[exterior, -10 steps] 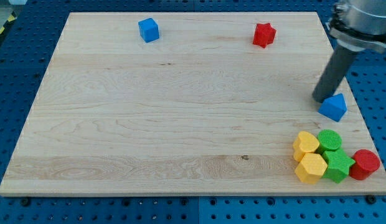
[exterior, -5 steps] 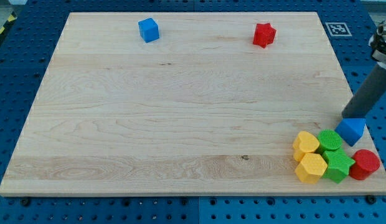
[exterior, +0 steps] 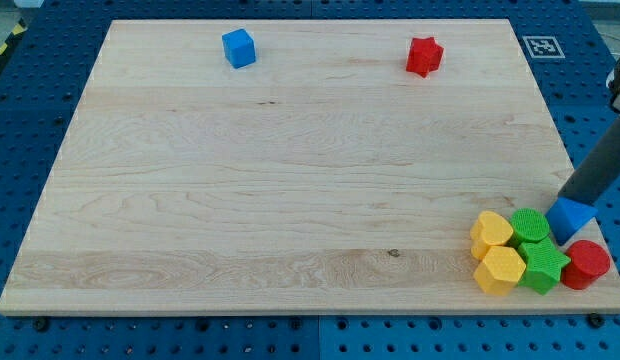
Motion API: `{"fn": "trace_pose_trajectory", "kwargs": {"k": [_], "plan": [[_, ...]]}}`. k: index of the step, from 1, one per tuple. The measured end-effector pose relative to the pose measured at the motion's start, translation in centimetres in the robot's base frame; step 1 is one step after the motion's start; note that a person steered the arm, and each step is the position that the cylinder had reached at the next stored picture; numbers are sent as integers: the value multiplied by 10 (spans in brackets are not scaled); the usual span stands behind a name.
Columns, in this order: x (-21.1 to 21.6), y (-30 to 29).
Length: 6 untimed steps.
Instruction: Place the blue triangle above the red circle
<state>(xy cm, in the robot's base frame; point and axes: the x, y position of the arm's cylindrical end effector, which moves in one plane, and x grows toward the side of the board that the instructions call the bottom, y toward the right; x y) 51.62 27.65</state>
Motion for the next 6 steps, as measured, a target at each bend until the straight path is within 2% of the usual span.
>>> {"fn": "trace_pose_trajectory", "kwargs": {"k": [4, 6], "plan": [[12, -16], [3, -15]]}}
